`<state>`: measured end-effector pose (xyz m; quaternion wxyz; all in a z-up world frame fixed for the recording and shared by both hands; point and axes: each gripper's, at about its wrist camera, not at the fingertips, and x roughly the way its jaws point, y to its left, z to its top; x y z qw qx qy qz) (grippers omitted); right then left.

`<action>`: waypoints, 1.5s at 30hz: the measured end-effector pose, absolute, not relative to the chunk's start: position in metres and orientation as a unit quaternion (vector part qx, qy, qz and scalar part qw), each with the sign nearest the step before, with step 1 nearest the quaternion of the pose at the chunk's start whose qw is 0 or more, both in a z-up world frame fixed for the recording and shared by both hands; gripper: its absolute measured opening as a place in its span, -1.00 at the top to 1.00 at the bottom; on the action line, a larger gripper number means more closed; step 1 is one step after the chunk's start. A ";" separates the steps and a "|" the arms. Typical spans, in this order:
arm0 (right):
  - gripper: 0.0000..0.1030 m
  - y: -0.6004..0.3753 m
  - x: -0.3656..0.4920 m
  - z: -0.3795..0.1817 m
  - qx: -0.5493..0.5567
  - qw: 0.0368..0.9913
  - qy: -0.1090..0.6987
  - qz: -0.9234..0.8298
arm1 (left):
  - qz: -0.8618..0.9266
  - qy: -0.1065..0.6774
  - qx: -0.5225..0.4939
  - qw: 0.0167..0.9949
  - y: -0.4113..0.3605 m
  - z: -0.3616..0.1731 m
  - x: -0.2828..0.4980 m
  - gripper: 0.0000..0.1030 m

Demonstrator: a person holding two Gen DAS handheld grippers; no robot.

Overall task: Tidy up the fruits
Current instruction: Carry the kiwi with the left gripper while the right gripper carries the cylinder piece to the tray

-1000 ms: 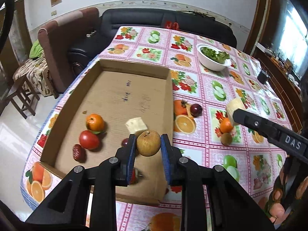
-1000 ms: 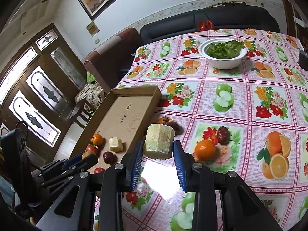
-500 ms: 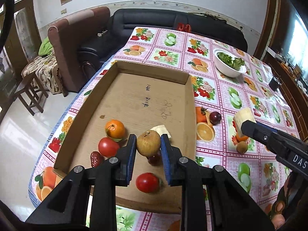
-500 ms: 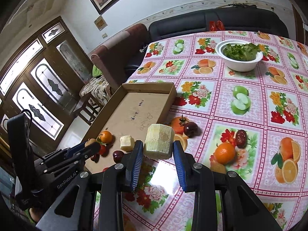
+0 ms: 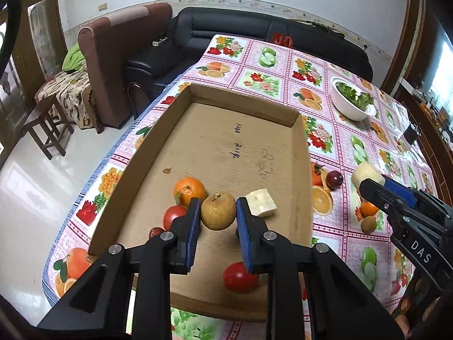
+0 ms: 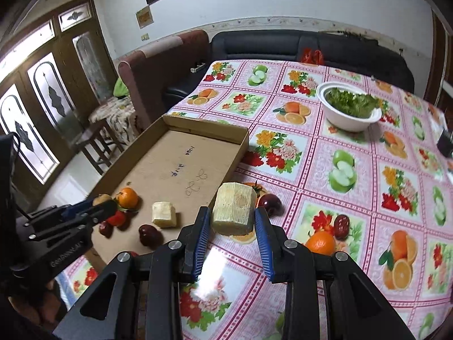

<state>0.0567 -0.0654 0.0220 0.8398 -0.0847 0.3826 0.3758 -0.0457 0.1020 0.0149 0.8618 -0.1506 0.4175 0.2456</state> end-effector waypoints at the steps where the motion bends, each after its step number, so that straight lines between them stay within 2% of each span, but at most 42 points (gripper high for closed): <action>1: 0.37 -0.063 0.057 0.022 -0.088 0.841 0.382 0.374 | 0.247 0.418 -0.152 0.861 0.104 0.014 -0.046 0.56; 4: 0.39 -0.056 0.058 0.020 -0.098 0.842 0.378 0.371 | 0.250 0.419 -0.156 0.859 0.112 0.013 -0.044 0.56; 9: 0.58 -0.040 0.060 0.020 -0.097 0.828 0.383 0.398 | 0.263 0.420 -0.166 0.853 0.135 0.012 -0.039 0.56; 10: 0.78 -0.036 0.059 0.020 -0.099 0.826 0.383 0.402 | 0.266 0.420 -0.167 0.852 0.139 0.012 -0.038 0.56; 11: 0.86 -0.031 0.059 0.019 -0.102 0.823 0.384 0.406 | 0.268 0.421 -0.168 0.850 0.143 0.011 -0.037 0.56; 16: 0.85 -0.024 0.070 0.009 -0.088 0.809 0.403 0.418 | 0.269 0.427 -0.182 0.844 0.157 0.004 -0.033 0.56; 17: 0.76 -0.033 0.074 0.007 -0.072 0.802 0.417 0.421 | 0.268 0.426 -0.182 0.845 0.157 0.004 -0.033 0.56; 20: 0.74 -0.060 0.073 0.002 -0.054 0.786 0.434 0.437 | 0.261 0.423 -0.183 0.848 0.155 0.004 -0.033 0.56; 21: 0.69 -0.069 0.069 -0.001 -0.057 0.784 0.437 0.437 | 0.258 0.423 -0.183 0.849 0.154 0.005 -0.033 0.56; 23: 0.35 -0.087 0.060 -0.011 -0.068 0.782 0.447 0.428 | 0.253 0.422 -0.184 0.851 0.151 0.005 -0.032 0.56; 31: 0.35 -0.083 0.050 -0.050 -0.104 0.775 0.474 0.406 | 0.242 0.417 -0.187 0.856 0.142 0.012 -0.032 0.56; 33: 0.41 -0.082 0.048 -0.054 -0.109 0.777 0.470 0.404 | 0.246 0.415 -0.186 0.856 0.143 0.013 -0.035 0.56; 39: 0.43 -0.084 0.053 -0.026 -0.060 0.784 0.452 0.422 | 0.251 0.417 -0.190 0.853 0.151 0.012 -0.038 0.56; 45: 0.43 -0.048 0.053 0.000 -0.060 0.783 0.426 0.450 | 0.258 0.419 -0.191 0.849 0.160 0.009 -0.040 0.56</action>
